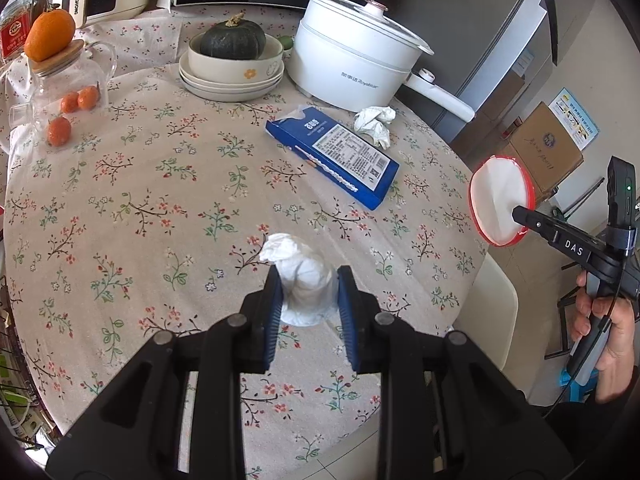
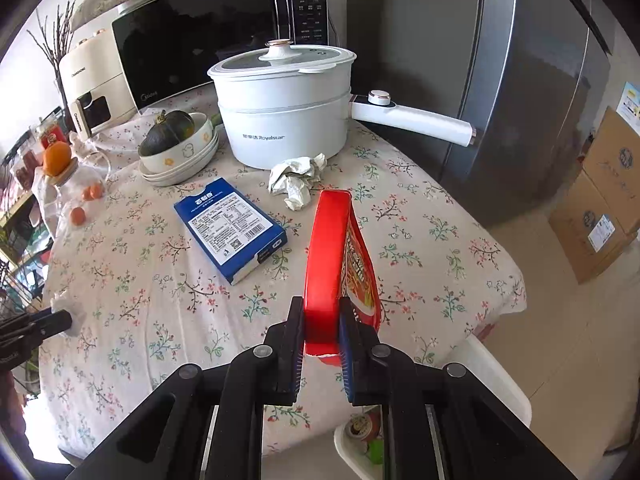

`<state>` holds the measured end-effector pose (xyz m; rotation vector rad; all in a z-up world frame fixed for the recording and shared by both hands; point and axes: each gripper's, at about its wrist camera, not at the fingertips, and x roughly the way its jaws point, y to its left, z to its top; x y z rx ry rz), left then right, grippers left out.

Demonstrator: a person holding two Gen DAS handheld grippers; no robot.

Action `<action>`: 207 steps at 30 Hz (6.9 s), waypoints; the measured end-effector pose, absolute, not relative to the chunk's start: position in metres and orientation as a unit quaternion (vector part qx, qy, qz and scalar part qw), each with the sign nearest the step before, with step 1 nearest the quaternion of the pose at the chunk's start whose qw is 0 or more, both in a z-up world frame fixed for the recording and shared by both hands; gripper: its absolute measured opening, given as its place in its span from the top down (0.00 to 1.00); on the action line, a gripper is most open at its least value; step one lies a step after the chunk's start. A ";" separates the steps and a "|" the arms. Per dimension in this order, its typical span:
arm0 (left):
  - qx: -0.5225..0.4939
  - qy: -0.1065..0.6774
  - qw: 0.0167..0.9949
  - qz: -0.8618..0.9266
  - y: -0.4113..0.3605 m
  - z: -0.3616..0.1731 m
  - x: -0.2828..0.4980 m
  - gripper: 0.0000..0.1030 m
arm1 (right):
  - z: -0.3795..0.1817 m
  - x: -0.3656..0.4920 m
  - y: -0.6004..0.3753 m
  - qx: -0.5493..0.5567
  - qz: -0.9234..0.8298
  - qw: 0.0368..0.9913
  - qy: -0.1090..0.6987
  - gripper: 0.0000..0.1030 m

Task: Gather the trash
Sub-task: 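Carry the bowl and tissue over the white bin and open both grippers, then grasp the blue biscuit box with the left gripper while the right gripper approaches the paper bag, then grasp the crumpled white paper bag by the pot with the right gripper, then carry the paper bag into the bin and open the right gripper while the left carries the box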

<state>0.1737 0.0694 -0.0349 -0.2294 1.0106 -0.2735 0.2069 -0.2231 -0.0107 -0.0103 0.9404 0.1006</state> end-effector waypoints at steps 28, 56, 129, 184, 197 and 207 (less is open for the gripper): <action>-0.004 0.494 0.811 -0.314 -0.156 -0.065 0.155 0.72 | -0.077 0.122 -0.392 0.116 -0.022 0.819 0.562 0.81; 0.038 0.484 0.821 -0.301 -0.199 -0.090 0.161 0.24 | -0.066 0.113 -0.422 0.098 -0.065 0.831 0.544 0.46; 0.023 0.395 0.918 0.003 0.036 -0.060 0.250 0.08 | -0.094 0.383 -0.173 -0.032 0.074 0.900 0.428 0.26; -0.052 0.472 0.855 -0.211 -0.046 -0.039 0.111 0.08 | -0.041 0.140 -0.297 0.020 0.004 0.851 0.525 0.90; -0.028 0.492 0.822 -0.286 -0.125 -0.066 0.111 0.08 | -0.065 0.109 -0.378 0.095 -0.005 0.819 0.565 0.89; 0.030 0.494 0.805 -0.327 -0.190 -0.081 0.115 0.08 | -0.063 0.093 -0.410 0.111 -0.038 0.820 0.559 0.36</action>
